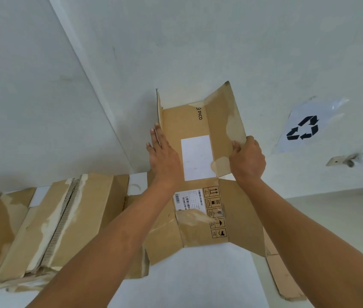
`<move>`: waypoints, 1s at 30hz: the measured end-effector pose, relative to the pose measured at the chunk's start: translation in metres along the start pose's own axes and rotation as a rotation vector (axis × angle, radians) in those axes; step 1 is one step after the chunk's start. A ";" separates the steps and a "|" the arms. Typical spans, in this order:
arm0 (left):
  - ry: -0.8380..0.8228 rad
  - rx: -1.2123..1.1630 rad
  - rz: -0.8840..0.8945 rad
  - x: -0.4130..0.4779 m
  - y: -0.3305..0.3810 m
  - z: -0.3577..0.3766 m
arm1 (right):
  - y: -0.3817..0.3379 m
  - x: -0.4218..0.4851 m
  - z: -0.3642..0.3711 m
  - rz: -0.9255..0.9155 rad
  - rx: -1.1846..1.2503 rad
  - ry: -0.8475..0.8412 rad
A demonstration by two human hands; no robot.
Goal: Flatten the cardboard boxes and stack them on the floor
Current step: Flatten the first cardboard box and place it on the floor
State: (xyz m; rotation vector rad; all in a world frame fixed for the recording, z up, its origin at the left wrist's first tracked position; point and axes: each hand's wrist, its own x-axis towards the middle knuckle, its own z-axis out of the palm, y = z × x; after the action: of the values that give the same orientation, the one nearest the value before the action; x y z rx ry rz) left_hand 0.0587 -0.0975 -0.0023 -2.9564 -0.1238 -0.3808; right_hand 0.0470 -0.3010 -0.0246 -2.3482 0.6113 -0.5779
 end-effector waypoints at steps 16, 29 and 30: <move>-0.107 -0.410 0.030 -0.016 -0.045 0.038 | 0.024 -0.011 0.038 -0.053 -0.124 -0.139; -0.275 -0.048 0.044 -0.063 -0.060 0.157 | 0.092 -0.057 0.086 0.049 -0.050 -0.415; -0.332 -0.026 0.070 -0.068 -0.059 0.162 | 0.094 -0.057 0.088 0.055 -0.061 -0.432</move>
State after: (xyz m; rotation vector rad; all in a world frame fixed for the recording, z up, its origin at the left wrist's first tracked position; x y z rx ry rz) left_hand 0.0269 -0.0161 -0.1658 -3.0136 -0.0532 0.1209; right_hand 0.0231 -0.2928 -0.1634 -2.3995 0.4935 -0.0197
